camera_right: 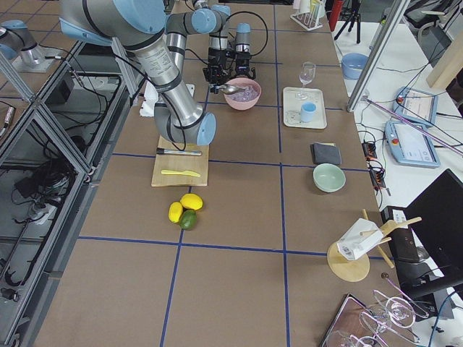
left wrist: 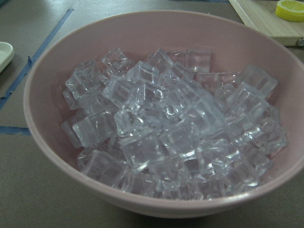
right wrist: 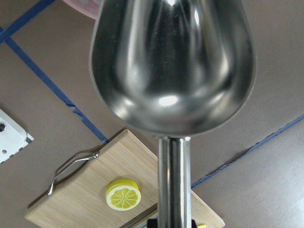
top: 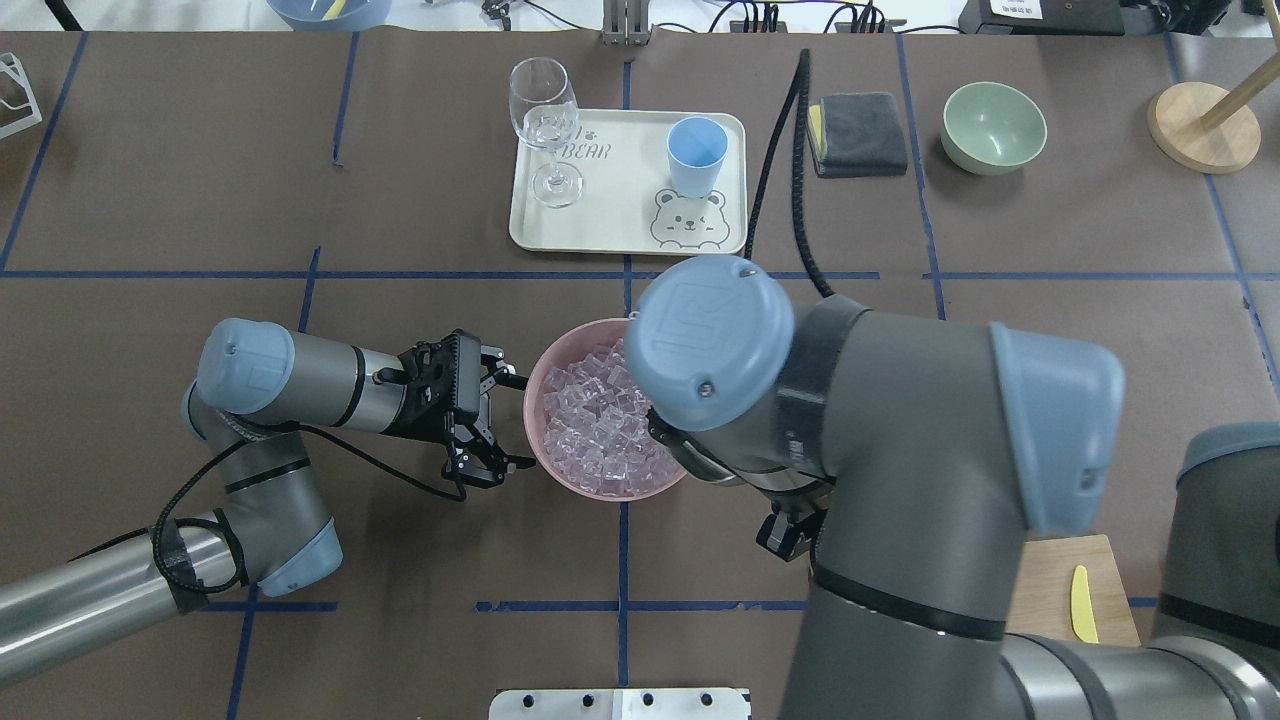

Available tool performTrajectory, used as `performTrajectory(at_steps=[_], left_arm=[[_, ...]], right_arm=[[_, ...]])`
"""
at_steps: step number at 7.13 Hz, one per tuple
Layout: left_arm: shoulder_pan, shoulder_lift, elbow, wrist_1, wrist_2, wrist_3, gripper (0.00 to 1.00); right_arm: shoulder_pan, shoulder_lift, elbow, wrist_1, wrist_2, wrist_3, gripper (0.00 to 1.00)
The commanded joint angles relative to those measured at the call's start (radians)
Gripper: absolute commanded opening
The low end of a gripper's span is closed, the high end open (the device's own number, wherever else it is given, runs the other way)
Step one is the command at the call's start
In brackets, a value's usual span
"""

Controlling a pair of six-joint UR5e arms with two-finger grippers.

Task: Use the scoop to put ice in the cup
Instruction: 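Carry the scoop with the right gripper over the pink bowl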

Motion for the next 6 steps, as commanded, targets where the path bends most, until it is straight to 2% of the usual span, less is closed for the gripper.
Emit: performTrajectory(at_steps=[1,2,6], left_arm=[[0.000,0.000,0.000,0.000,0.000,0.000,1.00],[0.000,0.000,0.000,0.000,0.000,0.000,1.00],[0.000,0.000,0.000,0.000,0.000,0.000,1.00]], right_arm=[[-0.016,0.055,-0.108,-0.036,-0.027,-0.046,0.00],[-0.019,0.077,-0.154,-0.037,-0.027,-0.046,0.00],[-0.034,0.115,-0.232,-0.036,-0.028,-0.047,0.00]])
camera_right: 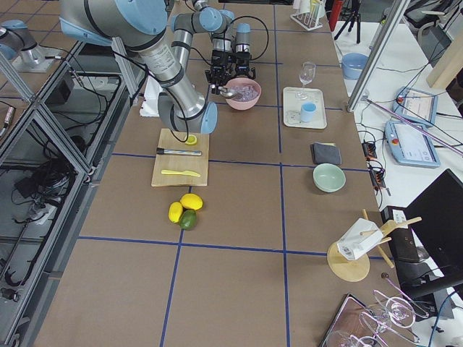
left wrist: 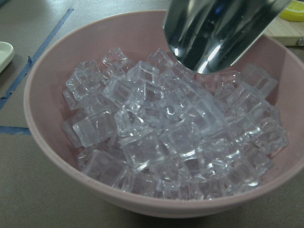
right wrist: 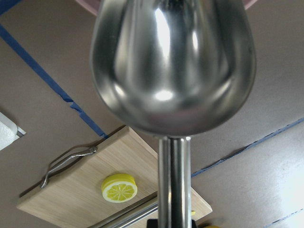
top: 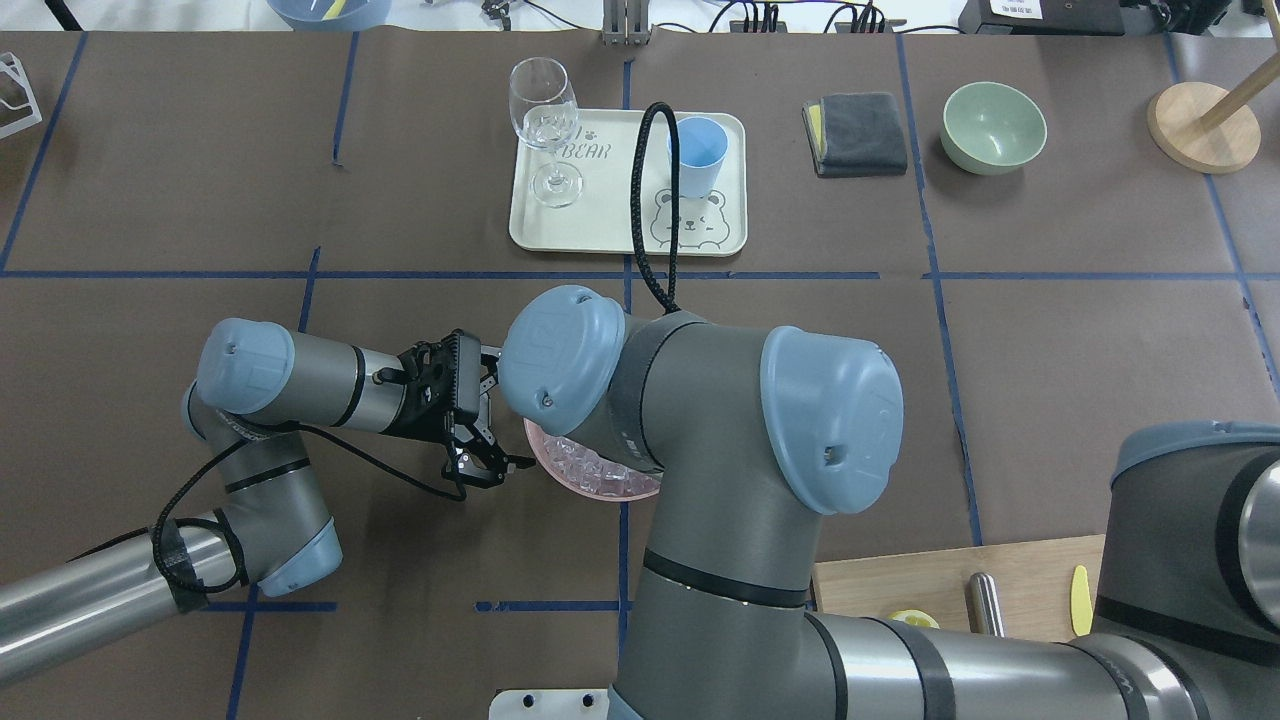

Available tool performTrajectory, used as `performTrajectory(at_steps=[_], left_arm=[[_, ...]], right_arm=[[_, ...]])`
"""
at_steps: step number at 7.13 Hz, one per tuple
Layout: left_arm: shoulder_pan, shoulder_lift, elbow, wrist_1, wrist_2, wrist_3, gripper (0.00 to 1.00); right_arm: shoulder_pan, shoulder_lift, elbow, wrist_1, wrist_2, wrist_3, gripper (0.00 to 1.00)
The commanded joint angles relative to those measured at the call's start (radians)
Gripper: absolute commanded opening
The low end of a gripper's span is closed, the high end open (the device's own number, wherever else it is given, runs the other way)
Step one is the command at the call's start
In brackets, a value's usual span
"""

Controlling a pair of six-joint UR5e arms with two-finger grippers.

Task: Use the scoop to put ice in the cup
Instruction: 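Carry the scoop with the right gripper over the pink bowl, then dig the scoop into the ice cubes and lift a scoopful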

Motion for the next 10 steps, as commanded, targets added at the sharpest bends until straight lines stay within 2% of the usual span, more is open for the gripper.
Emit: performTrajectory(at_steps=[1,3,5,8,10], left_arm=[[-0.002,0.000,0.000,0.000,0.000,0.000,1.00],[0.000,0.000,0.000,0.000,0.000,0.000,1.00],[-0.002,0.000,0.000,0.000,0.000,0.000,1.00],[0.000,0.000,-0.002,0.000,0.000,0.000,1.00],[0.000,0.000,-0.001,0.000,0.000,0.000,1.00]], right_arm=[[-0.008,0.024,-0.049,0.001,-0.002,-0.001,0.00],[-0.008,0.079,-0.141,0.010,-0.006,-0.001,0.00],[-0.008,0.092,-0.228,0.074,-0.012,-0.001,0.00],[-0.009,0.087,-0.235,0.096,-0.015,0.000,0.00],[-0.009,0.075,-0.240,0.163,-0.017,0.010,0.00]])
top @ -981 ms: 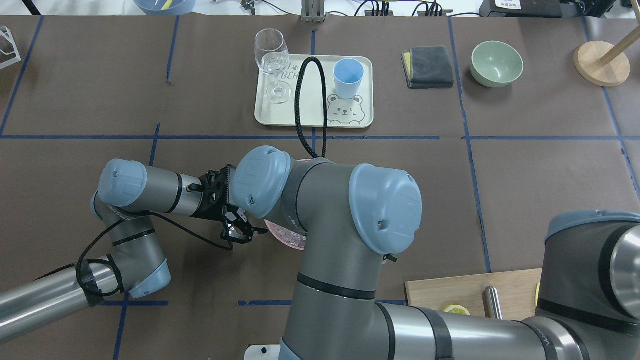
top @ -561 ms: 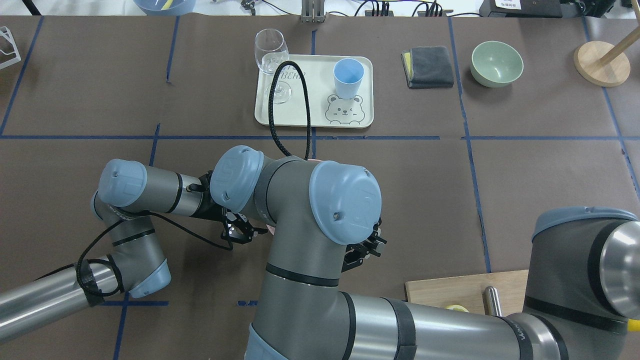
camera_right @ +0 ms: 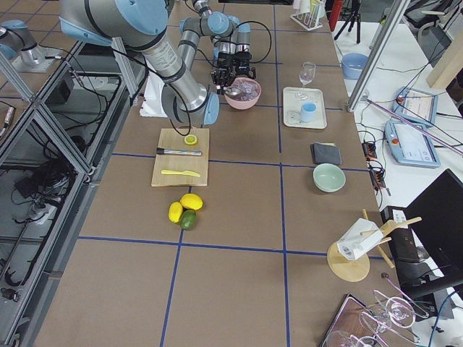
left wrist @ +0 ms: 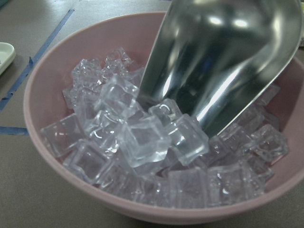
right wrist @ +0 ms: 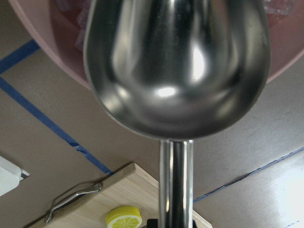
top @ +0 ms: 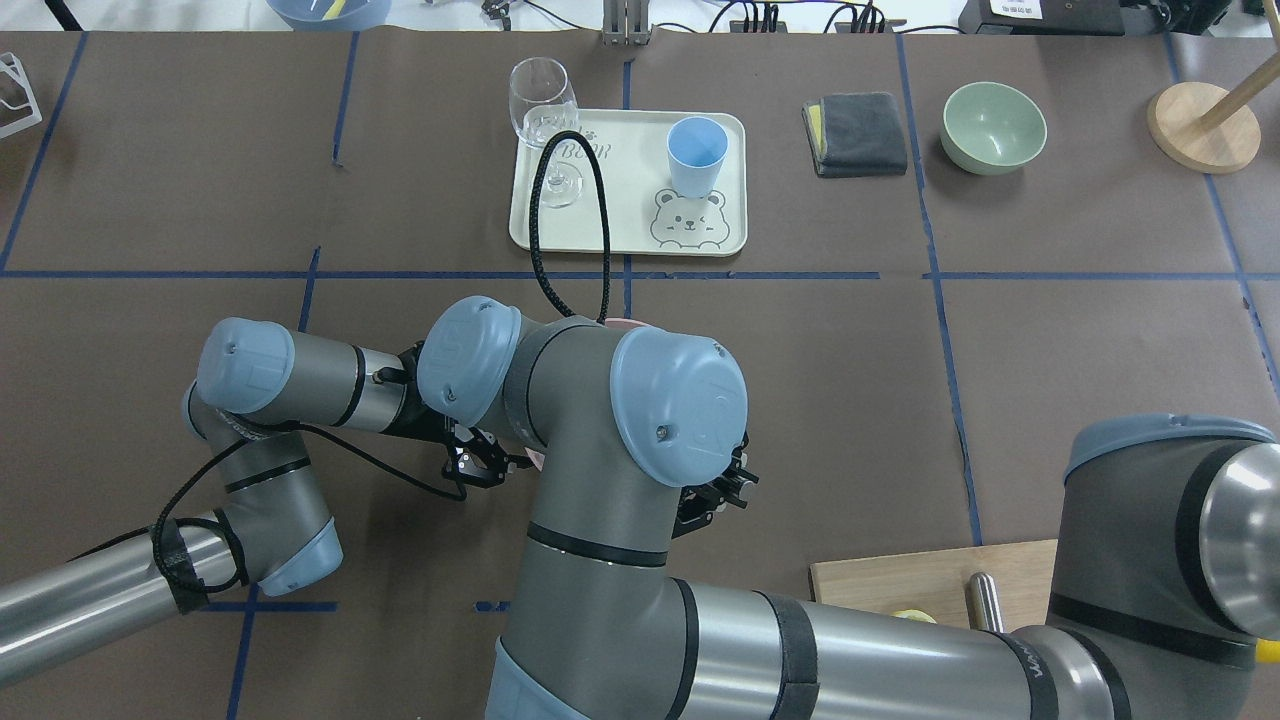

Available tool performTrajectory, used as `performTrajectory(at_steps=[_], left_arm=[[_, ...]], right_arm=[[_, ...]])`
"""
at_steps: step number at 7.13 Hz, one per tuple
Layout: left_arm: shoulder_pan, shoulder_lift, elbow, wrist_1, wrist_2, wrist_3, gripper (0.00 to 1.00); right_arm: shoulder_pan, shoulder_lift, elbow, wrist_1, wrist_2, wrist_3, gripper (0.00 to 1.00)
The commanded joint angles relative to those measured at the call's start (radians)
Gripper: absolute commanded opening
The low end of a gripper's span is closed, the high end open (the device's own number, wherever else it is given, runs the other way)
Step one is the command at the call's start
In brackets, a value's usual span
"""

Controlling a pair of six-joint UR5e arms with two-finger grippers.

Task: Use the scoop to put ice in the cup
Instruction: 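Dig the scoop into the ice cubes and lift a scoopful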

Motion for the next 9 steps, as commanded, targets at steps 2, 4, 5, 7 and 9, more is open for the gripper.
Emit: performTrajectory(at_steps=[2,4,5,7,9], left_arm=[[0.000,-0.001,-0.001,0.000,0.000,0.000,1.00],[0.000,-0.001,-0.001,0.000,0.000,0.000,1.00],[0.000,-0.001,-0.001,0.000,0.000,0.000,1.00],[-0.001,-0.001,-0.001,0.000,0.000,0.000,1.00],[-0.001,-0.004,-0.001,0.000,0.000,0.000,1.00]], right_arm=[[-0.002,-0.031,-0.003,0.083,-0.001,0.015,0.00],[-0.002,-0.072,0.005,0.164,-0.001,0.024,0.00],[-0.002,-0.081,0.011,0.190,-0.001,0.024,0.00],[0.000,-0.115,0.047,0.218,-0.001,0.028,0.00],[0.000,-0.233,0.182,0.303,-0.001,0.041,0.00]])
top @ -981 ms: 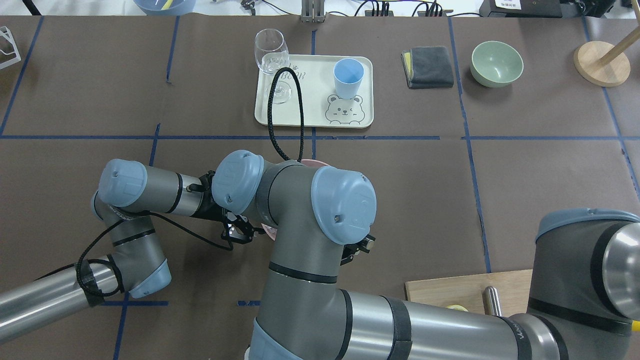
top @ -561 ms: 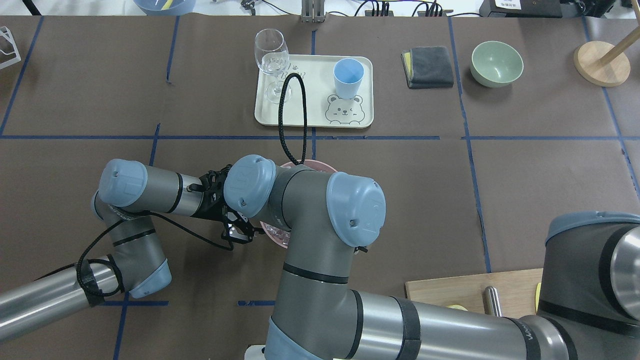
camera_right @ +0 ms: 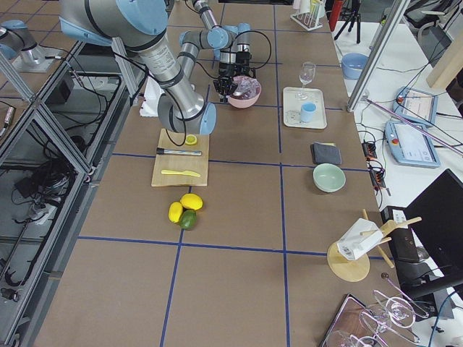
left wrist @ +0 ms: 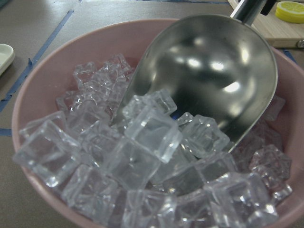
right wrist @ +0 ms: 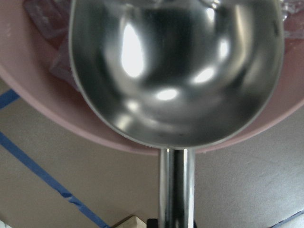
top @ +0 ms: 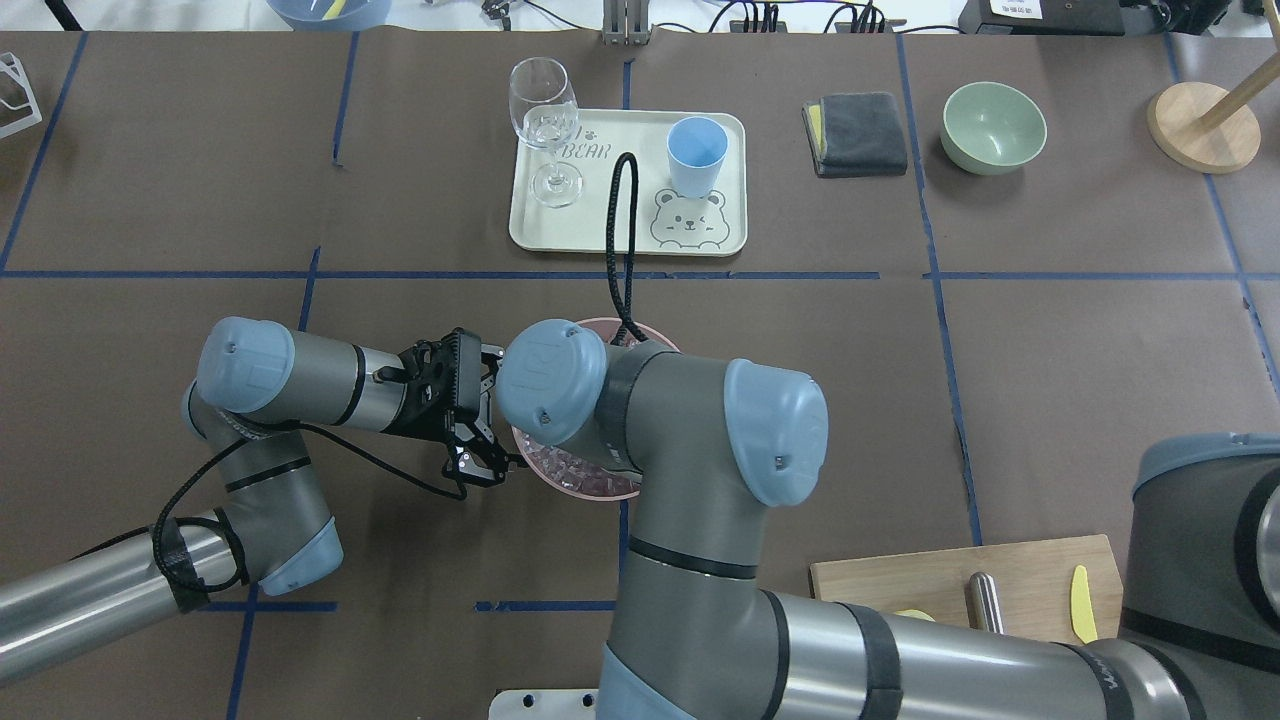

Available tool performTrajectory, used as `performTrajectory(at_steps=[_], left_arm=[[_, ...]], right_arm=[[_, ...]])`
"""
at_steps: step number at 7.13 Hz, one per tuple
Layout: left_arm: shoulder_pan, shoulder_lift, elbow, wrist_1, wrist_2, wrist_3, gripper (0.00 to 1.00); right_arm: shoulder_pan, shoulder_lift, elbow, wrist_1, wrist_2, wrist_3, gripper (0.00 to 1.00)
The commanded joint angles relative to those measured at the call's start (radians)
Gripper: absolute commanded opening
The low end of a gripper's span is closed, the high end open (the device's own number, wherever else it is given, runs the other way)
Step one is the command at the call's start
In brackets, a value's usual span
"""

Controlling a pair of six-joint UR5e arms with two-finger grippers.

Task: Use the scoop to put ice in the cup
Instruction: 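Dig the scoop into the ice cubes and lift a scoopful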

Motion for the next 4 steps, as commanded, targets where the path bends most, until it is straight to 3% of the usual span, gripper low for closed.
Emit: performTrajectory(at_steps=[1,4], left_arm=[[0.000,-0.005,0.000,0.000,0.000,0.000,1.00],[-0.002,-0.005,0.000,0.000,0.000,0.000,1.00]], right_arm=[[0.002,-0.090,0.105,0.080,0.002,0.006,0.00],[0.006,-0.123,0.116,0.201,0.002,0.046,0.00]])
